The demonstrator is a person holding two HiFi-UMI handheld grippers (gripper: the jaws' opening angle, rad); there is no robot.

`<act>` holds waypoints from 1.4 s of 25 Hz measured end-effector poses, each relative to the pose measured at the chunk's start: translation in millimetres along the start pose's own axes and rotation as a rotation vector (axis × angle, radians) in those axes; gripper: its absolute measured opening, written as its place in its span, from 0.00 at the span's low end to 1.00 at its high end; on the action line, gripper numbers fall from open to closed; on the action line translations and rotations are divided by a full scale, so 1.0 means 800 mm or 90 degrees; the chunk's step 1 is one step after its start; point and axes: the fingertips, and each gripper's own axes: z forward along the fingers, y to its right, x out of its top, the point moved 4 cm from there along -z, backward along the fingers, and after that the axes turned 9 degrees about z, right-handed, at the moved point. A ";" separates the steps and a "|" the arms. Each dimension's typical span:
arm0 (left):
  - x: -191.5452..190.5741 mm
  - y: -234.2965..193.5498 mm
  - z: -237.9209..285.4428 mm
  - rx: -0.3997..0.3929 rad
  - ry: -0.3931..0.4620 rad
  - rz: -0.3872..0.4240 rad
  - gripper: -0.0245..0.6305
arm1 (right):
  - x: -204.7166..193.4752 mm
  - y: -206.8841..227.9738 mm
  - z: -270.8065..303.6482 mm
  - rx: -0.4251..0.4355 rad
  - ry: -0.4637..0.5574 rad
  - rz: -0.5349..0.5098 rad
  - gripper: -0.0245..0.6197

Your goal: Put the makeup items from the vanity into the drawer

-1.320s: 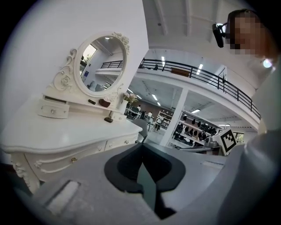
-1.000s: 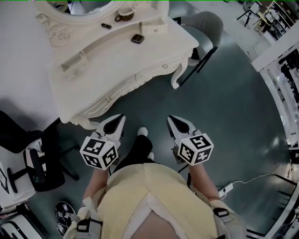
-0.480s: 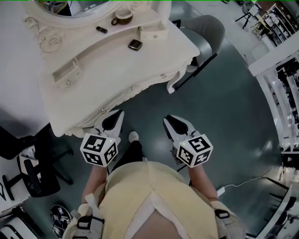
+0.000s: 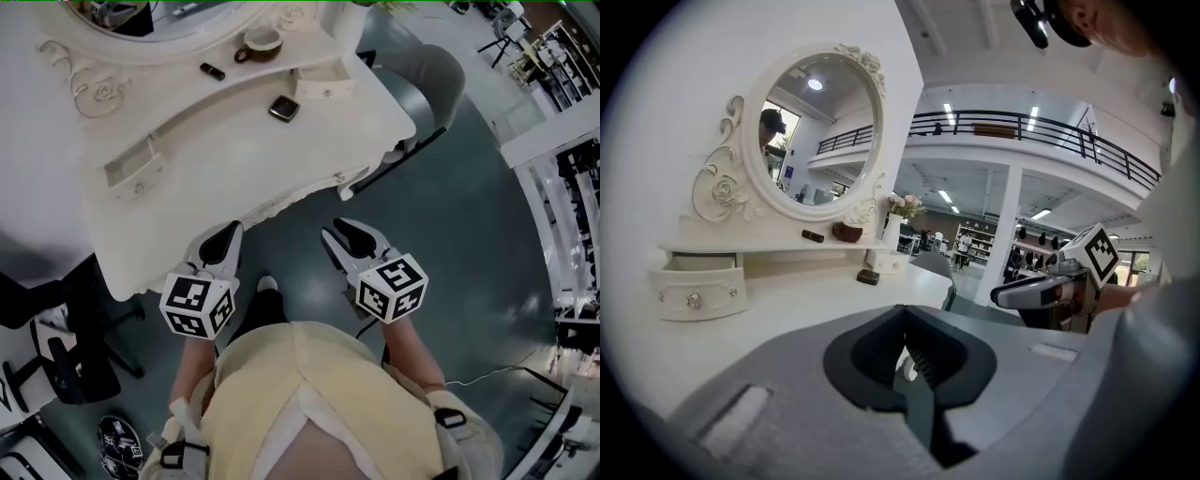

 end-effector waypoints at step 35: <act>0.029 -0.155 0.164 0.146 -0.016 -0.077 0.04 | 0.143 0.144 0.278 0.083 -0.139 -0.097 0.47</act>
